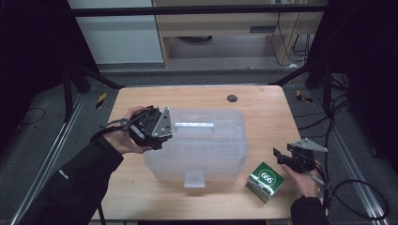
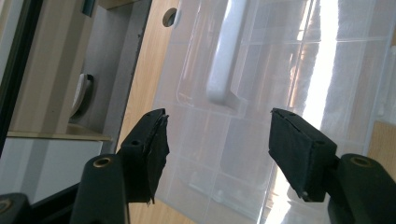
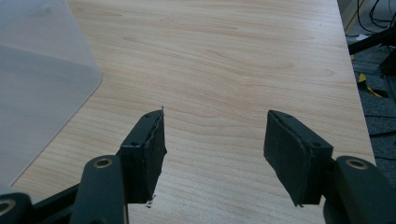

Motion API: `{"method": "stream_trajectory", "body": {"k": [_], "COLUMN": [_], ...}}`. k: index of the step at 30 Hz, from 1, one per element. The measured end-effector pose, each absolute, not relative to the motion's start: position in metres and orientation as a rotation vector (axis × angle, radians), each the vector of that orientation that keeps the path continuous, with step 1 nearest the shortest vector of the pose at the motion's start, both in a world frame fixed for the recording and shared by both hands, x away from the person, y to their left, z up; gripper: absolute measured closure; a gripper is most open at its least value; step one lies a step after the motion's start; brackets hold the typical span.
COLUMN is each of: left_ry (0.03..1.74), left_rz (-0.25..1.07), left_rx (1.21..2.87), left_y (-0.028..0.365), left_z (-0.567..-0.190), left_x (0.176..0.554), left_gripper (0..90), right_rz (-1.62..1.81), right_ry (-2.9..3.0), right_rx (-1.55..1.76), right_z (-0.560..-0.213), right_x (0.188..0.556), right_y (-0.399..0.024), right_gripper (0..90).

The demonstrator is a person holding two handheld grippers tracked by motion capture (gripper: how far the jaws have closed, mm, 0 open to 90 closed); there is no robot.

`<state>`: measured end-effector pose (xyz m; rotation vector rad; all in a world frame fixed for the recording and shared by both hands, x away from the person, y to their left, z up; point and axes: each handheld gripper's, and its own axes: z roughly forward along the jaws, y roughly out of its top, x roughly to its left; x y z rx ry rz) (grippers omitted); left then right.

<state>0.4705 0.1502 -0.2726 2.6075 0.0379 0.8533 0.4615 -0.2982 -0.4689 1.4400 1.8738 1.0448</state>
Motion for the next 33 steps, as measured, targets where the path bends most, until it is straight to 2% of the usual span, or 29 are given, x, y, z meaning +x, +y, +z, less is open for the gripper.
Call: {"method": "stream_trajectory", "body": {"k": [9,18,23,33], "left_ry": [0.018,-0.034,-0.058,-0.086], "left_rz": [0.847,0.836,0.841,0.872], "left_rx": [2.637,2.666,2.683,2.746], "left_y": [0.131,0.112,0.105,0.096], "left_z": [-0.278,-0.283,-0.286,-0.29], "left_x": [0.476,0.481,0.482,0.489], "left_gripper": [38.8,44.2,50.3,63.9], "right_rz": [1.091,1.094,1.094,1.093], "right_ry": [1.912,1.929,1.932,1.963], "right_rx": [1.418,1.412,1.411,1.387], "right_z": [-0.465,-0.463,-0.463,-0.457], "right_x": [0.461,0.461,0.461,0.46], "right_y": [-0.294,-0.292,-0.292,-0.29], "right_gripper": [42.6,44.9,45.8,53.9]}}
